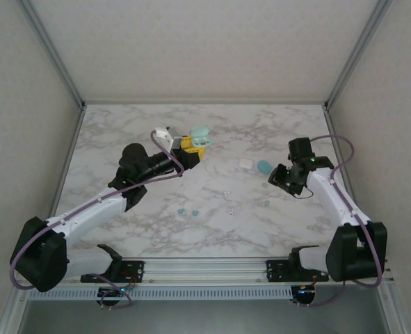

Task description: Insert wireless bluetooth earbuds into charging case

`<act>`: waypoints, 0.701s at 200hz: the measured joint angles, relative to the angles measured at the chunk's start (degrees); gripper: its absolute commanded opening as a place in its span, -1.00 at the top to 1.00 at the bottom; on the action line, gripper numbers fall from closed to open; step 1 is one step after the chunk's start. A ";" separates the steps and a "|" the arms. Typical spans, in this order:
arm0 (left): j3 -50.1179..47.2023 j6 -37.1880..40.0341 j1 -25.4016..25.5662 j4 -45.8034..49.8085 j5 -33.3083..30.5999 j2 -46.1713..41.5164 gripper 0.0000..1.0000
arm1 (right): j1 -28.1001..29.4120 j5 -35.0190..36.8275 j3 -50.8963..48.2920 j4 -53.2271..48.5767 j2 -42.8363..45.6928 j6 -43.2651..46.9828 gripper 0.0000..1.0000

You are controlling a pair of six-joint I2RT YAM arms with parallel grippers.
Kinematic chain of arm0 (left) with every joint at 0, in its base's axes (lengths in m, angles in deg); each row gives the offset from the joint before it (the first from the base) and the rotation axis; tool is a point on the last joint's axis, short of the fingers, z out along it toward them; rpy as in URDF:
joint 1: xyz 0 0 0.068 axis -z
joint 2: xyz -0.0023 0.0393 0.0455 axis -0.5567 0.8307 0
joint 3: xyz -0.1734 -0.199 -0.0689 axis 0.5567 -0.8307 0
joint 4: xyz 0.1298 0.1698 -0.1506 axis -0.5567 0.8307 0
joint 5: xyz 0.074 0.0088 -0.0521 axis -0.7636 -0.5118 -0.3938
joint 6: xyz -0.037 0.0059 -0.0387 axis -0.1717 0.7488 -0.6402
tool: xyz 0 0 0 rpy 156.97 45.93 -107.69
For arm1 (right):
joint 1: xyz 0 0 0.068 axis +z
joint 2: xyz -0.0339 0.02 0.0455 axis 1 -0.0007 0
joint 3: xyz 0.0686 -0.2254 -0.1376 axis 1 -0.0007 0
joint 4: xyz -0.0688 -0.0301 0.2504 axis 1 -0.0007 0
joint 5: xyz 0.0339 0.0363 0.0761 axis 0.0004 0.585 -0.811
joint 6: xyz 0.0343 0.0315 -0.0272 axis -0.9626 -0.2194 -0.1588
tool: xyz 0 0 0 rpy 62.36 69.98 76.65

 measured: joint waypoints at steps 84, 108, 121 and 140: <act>0.00 -0.17 0.00 0.20 0.11 -0.57 0.40 | 1.81 -0.63 13.44 0.13 -21.33 19.96 0.22; 0.00 -0.17 0.00 0.28 0.13 -1.11 0.40 | 3.04 0.85 17.64 -1.51 -25.66 23.47 0.26; 0.00 -0.17 0.02 0.48 0.13 -1.27 0.40 | 3.56 1.38 19.30 -2.19 -27.89 24.96 0.27; 0.00 -0.15 0.00 1.05 0.11 -1.42 0.40 | 4.17 2.08 20.35 -3.06 -30.16 26.25 0.30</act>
